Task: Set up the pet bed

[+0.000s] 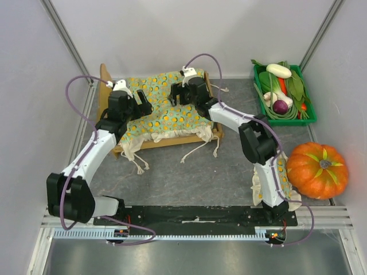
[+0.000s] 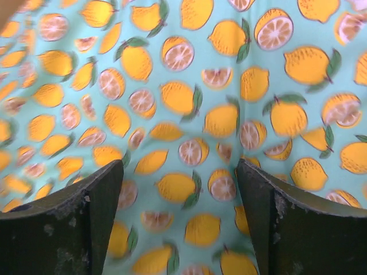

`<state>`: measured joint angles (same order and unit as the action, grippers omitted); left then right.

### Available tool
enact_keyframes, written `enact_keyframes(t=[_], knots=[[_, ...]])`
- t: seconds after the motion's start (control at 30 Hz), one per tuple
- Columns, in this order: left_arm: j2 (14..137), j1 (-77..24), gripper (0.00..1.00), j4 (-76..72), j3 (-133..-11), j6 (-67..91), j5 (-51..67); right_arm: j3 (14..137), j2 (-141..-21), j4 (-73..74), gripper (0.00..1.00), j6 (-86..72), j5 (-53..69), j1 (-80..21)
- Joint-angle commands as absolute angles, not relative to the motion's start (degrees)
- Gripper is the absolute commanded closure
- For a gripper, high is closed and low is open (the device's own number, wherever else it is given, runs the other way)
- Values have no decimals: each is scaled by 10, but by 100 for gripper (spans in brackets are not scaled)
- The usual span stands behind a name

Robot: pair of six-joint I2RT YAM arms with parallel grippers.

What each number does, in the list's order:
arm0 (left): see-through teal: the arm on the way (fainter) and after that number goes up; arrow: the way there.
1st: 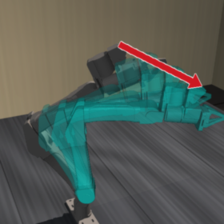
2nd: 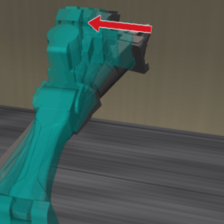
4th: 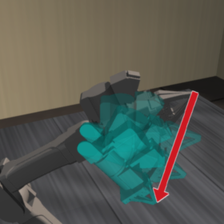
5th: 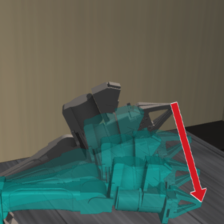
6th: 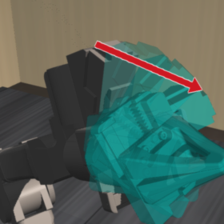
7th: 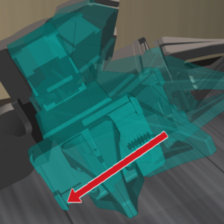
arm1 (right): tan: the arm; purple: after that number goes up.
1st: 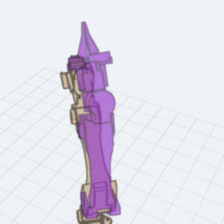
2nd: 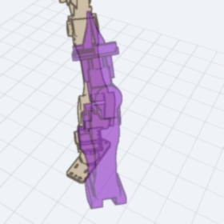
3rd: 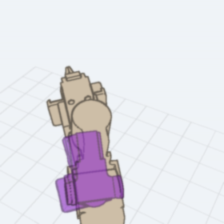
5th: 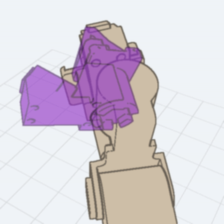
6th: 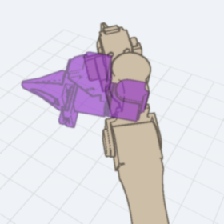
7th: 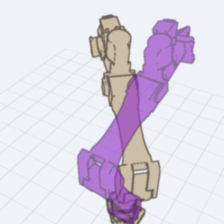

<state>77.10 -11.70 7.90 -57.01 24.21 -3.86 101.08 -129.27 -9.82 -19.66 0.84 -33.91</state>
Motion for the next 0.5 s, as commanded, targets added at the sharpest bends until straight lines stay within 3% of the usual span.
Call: enact_keyframes(t=[0.0, 0.2, 0.47], knots=[[680, -114, 0, 130, -645, 191, -36, 966, -1107, -85, 12, -183, 36, -305], [597, -113, 0, 179, -643, 187, 17, 709, -839, -15, 7, -192, -102, -257], [563, -113, 0, 194, -595, 210, 109, 568, -625, 359, 10, -280, -300, -238]])
